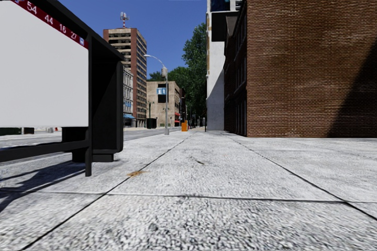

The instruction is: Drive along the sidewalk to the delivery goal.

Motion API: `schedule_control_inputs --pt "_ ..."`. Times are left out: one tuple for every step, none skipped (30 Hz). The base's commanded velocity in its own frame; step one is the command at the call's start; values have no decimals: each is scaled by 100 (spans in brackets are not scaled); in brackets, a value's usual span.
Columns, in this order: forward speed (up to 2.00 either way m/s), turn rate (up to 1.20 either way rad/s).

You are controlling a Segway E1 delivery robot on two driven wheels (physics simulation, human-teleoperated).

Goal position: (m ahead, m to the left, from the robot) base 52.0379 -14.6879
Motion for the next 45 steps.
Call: schedule_control_inputs --pt "200 0" --pt "200 0" --pt "200 0" --pt "200 0" --pt "200 0" --pt "200 0" --pt "200 0" --pt "200 0" --pt "200 0" --pt "200 0" --pt "200 0" --pt "200 0" --pt "200 0" --pt "200 0" --pt "200 0" --pt "200 0" --pt "200 0" --pt "200 0" --pt "200 0" --pt "200 0" --pt "200 0" --pt "200 0" --pt "200 0" --pt "200 0" --pt "200 0" --pt "200 0" --pt "200 0" --pt "200 0" --pt "200 0" --pt "200 0" --pt "200 0" --pt "200 0" --pt "200 0" --pt "200 0" --pt "200 0" --pt "200 0" --pt "200 0" --pt "200 0" --pt "200 0" --pt "200 0" --pt "200 0" --pt "200 0" --pt "200 0" --pt "200 0" --pt "200 0"
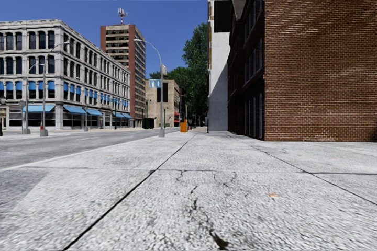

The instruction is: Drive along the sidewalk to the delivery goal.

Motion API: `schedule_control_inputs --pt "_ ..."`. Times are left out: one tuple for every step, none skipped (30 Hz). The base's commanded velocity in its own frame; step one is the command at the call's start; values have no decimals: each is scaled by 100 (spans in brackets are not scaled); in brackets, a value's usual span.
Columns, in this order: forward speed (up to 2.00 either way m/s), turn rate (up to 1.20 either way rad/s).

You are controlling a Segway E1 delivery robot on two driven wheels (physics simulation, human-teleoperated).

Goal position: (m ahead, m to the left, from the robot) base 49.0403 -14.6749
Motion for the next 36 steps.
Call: schedule_control_inputs --pt "200 0" --pt "200 0" --pt "200 0" --pt "200 0" --pt "200 0" --pt "200 0" --pt "200 0" --pt "200 0" --pt "200 0" --pt "200 0" --pt "200 0" --pt "200 0" --pt "200 0" --pt "200 0" --pt "200 0" --pt "200 0" --pt "200 0" --pt "200 0" --pt "200 0" --pt "200 0" --pt "200 0" --pt "200 0" --pt "200 0" --pt "200 0" --pt "200 0" --pt "200 0" --pt "200 0" --pt "200 0" --pt "200 0" --pt "200 0" --pt "200 0" --pt "200 0" --pt "200 0" --pt "200 0" --pt "200 0" --pt "200 0"
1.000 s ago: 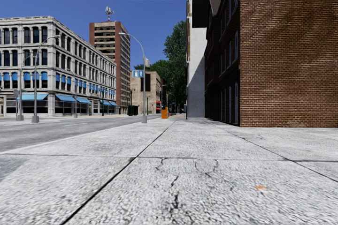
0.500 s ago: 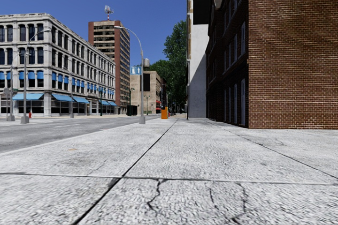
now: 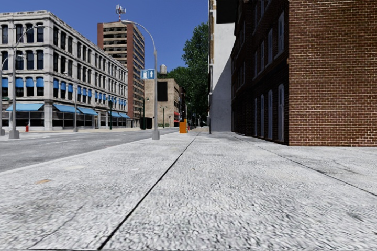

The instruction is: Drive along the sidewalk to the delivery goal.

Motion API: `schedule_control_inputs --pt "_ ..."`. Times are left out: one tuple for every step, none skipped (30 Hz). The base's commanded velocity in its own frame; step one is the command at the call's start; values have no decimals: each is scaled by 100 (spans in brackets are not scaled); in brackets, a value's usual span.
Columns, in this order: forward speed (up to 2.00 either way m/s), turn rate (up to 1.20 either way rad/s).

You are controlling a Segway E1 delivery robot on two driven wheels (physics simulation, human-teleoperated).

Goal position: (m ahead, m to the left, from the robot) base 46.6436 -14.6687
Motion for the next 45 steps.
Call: schedule_control_inputs --pt "200 0" --pt "200 0" --pt "200 0" --pt "200 0" --pt "200 0" --pt "200 0" --pt "200 0" --pt "200 0" --pt "200 0" --pt "200 0" --pt "200 0" --pt "200 0" --pt "200 0" --pt "200 0" --pt "200 0" --pt "200 0" --pt "200 0" --pt "200 0" --pt "200 0" --pt "200 0" --pt "200 0" --pt "200 0" --pt "200 0" --pt "200 0" --pt "200 0" --pt "200 0" --pt "200 0" --pt "200 0" --pt "200 0" --pt "200 0" --pt "200 0" --pt "200 0" --pt "200 0" --pt "200 0" --pt "200 0" --pt "200 0" --pt "200 0" --pt "200 0" --pt "200 0" --pt "200 0" --pt "200 0" --pt "200 0" --pt "200 0" --pt "200 0" --pt "200 0"
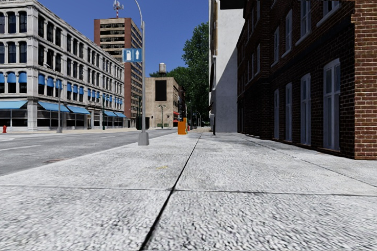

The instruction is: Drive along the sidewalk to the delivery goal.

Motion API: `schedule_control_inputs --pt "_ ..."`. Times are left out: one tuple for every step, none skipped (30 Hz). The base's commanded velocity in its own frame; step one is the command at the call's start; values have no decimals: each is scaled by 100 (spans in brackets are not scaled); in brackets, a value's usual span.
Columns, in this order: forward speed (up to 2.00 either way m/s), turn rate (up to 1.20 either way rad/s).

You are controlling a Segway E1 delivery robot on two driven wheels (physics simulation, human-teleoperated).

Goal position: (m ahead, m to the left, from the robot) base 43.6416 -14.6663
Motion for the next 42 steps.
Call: schedule_control_inputs --pt "200 0" --pt "200 0" --pt "200 0" --pt "200 0" --pt "200 0" --pt "200 0" --pt "200 0" --pt "200 0" --pt "200 0" --pt "200 0" --pt "200 0" --pt "200 0" --pt "200 0" --pt "200 0" --pt "200 0" --pt "200 0" --pt "200 0" --pt "200 0" --pt "200 0" --pt "200 0" --pt "200 0" --pt "200 0" --pt "200 0" --pt "200 0" --pt "200 0" --pt "200 0" --pt "200 0" --pt "200 0" --pt "200 0" --pt "200 0" --pt "200 0" --pt "200 0" --pt "200 0" --pt "200 0" --pt "200 0" --pt "200 0" --pt "200 0" --pt "200 0" --pt "200 0" --pt "200 0" --pt "200 0" --pt "200 0"
